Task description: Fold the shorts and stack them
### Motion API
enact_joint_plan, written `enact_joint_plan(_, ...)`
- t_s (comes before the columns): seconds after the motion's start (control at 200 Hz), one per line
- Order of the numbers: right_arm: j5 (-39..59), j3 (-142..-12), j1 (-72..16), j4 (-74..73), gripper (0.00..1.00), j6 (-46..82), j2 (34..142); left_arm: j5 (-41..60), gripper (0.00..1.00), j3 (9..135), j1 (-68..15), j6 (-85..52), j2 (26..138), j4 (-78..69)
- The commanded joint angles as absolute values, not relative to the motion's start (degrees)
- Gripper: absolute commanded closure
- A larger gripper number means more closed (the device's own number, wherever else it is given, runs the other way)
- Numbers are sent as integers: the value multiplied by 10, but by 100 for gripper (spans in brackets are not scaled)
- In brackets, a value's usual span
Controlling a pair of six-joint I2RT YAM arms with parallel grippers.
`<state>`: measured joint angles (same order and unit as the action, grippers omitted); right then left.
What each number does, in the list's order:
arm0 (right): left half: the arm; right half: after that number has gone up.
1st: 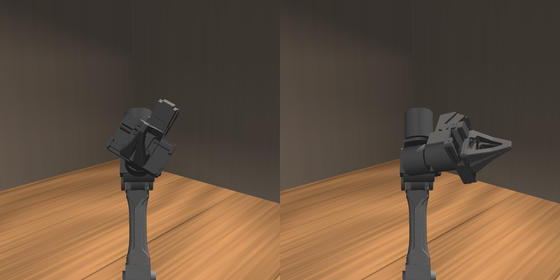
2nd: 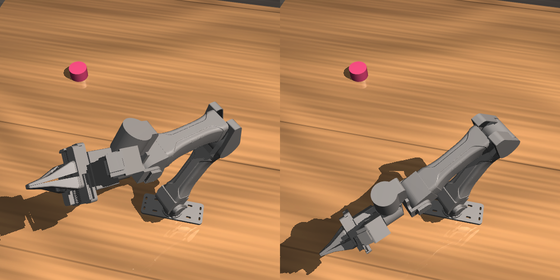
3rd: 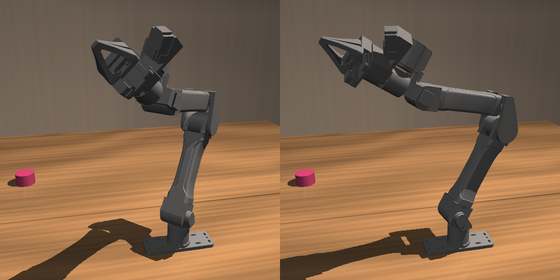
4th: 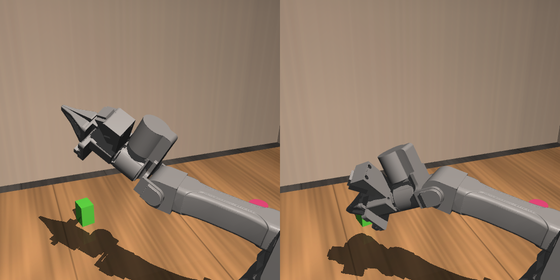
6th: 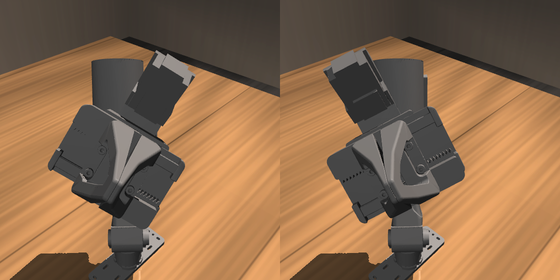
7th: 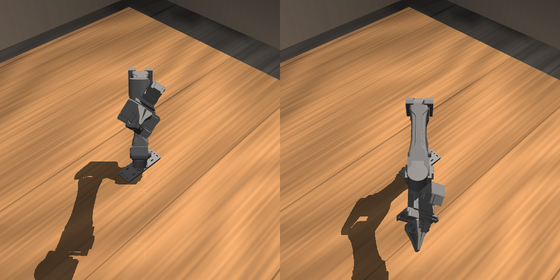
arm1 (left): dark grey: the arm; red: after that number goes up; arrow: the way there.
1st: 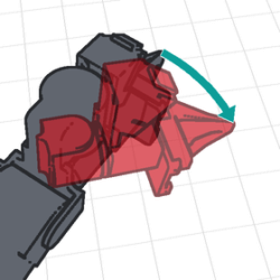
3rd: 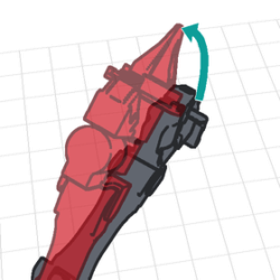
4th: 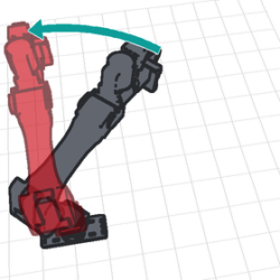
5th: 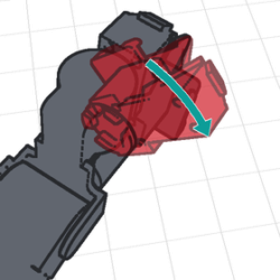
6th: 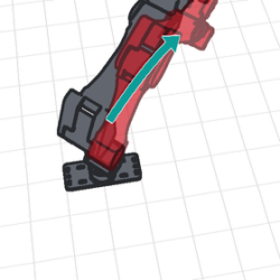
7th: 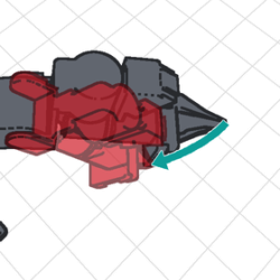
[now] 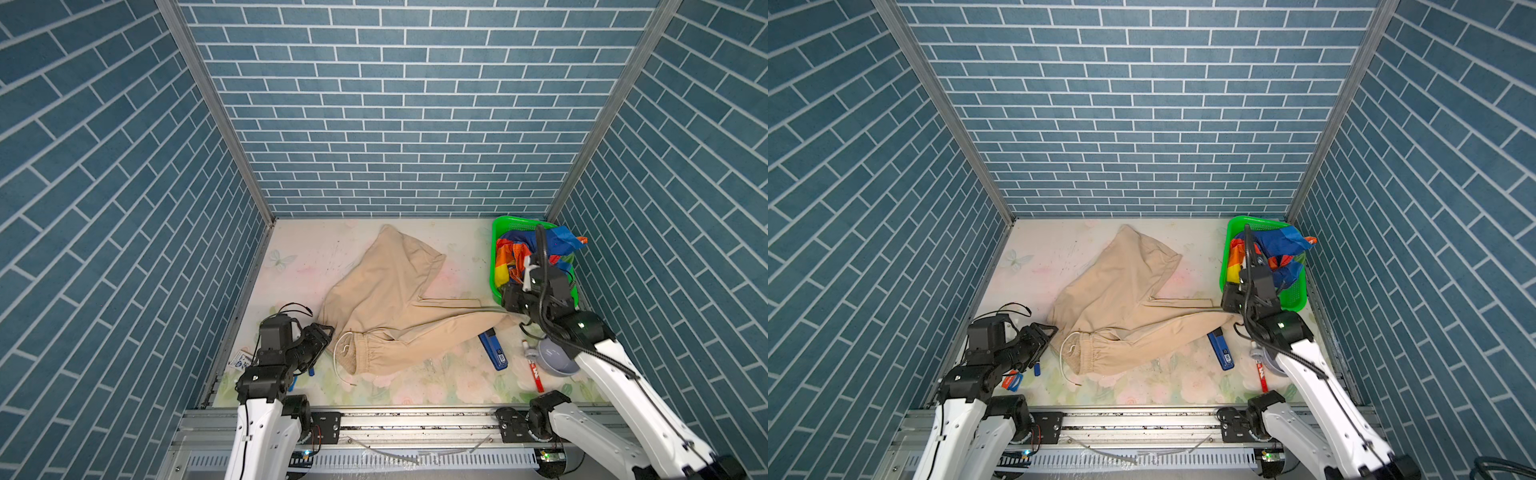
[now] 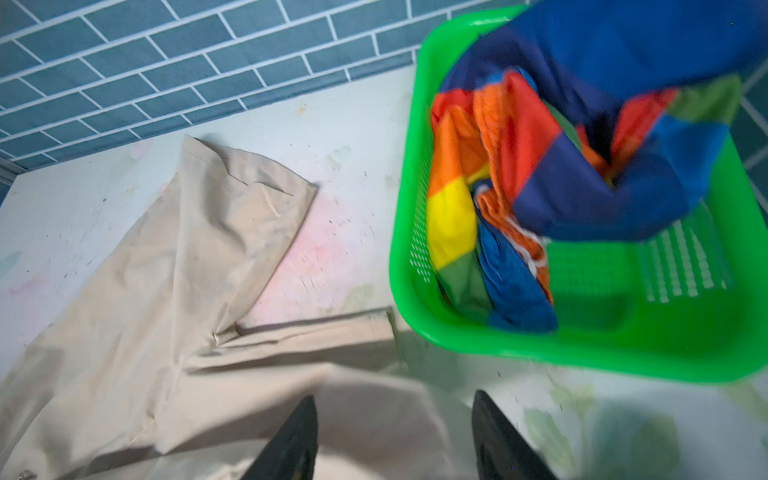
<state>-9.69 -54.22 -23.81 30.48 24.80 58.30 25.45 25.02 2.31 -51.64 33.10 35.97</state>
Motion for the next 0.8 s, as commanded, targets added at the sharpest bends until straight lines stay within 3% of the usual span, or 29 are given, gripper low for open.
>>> enact_joint_plan(0.0, -76, -631, -265, 264, 34, 187, 717, 224, 33, 246, 16, -499, 416, 262)
enact_joint_plan(0.12, -65, -737, -277, 271, 30, 148, 871, 180, 35, 284, -8, -466, 526, 225)
enact_joint_plan(0.315, -38, -872, -277, 268, 30, 123, 1034, 146, 48, 356, -14, -428, 696, 197)
enact_joint_plan(0.79, -20, -995, -256, 291, 29, 114, 1169, 72, 64, 495, -43, -366, 906, 251)
